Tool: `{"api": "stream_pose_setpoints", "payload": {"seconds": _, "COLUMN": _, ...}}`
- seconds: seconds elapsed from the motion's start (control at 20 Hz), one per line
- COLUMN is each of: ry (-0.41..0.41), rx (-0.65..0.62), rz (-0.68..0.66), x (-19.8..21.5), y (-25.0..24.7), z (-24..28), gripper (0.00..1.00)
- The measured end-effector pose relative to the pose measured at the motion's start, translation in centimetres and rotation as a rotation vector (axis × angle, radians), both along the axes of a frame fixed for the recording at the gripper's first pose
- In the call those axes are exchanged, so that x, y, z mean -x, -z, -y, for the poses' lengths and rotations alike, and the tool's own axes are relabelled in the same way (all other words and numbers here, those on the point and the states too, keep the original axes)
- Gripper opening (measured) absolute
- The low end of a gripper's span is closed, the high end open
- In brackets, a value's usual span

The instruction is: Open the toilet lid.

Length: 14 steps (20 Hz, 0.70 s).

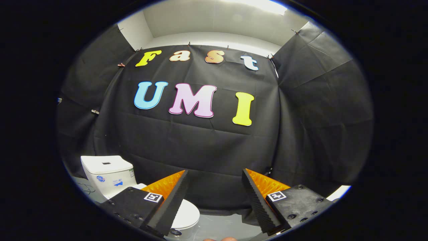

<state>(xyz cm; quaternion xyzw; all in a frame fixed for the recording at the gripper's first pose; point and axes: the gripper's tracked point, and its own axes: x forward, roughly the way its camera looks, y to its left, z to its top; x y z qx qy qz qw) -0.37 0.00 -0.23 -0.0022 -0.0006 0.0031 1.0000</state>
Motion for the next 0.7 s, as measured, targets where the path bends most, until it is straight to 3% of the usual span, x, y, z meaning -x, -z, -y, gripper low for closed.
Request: {"api": "stream_pose_setpoints", "payload": {"seconds": 0.7, "ry": 0.002, "rx": -0.003, "rz": -0.009, "x": -0.42, "y": 0.31, "z": 0.55, "gripper": 0.98}}
